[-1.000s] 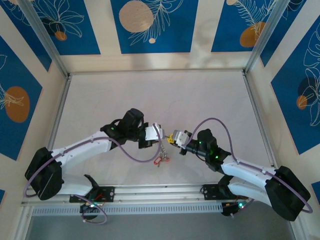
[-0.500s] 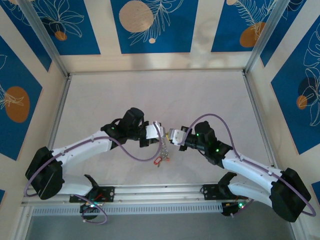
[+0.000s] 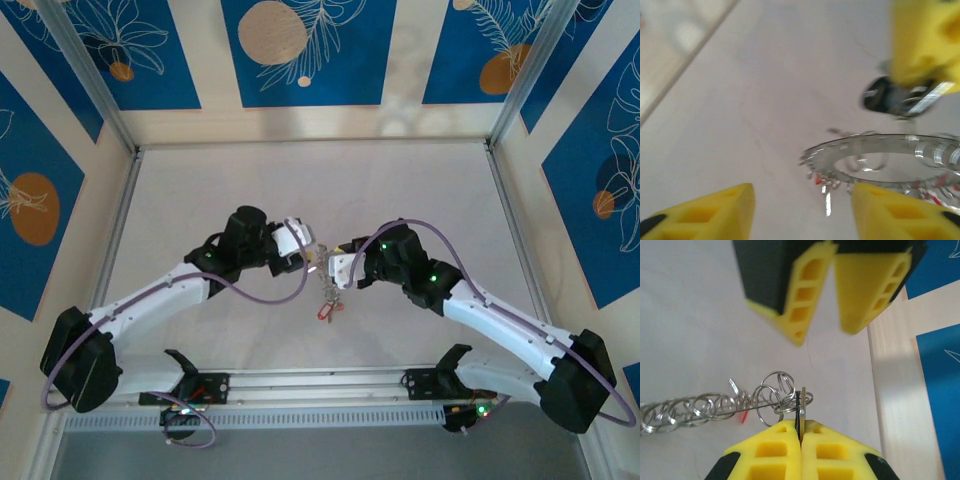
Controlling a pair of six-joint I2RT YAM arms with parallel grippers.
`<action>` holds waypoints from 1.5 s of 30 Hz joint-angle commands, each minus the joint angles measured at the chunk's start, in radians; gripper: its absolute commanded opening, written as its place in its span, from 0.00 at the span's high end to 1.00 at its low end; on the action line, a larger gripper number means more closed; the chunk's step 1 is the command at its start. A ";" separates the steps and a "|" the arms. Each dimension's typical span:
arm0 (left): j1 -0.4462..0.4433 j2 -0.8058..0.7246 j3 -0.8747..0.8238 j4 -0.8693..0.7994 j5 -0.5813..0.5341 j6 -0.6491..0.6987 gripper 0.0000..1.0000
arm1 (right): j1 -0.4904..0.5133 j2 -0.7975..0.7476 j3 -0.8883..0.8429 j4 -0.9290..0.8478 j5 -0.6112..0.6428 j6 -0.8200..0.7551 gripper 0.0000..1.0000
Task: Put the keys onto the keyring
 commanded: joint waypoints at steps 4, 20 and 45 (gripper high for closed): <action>0.118 -0.038 -0.008 0.070 -0.271 -0.259 0.08 | 0.041 0.052 0.126 -0.135 0.142 -0.229 1.00; 0.301 0.029 0.007 0.027 -0.423 -0.469 0.00 | 0.082 0.237 0.376 -0.269 0.238 -0.387 1.00; 0.429 -0.009 -0.002 0.040 -0.488 -0.399 0.00 | 0.087 0.692 0.738 -0.236 0.115 0.171 1.00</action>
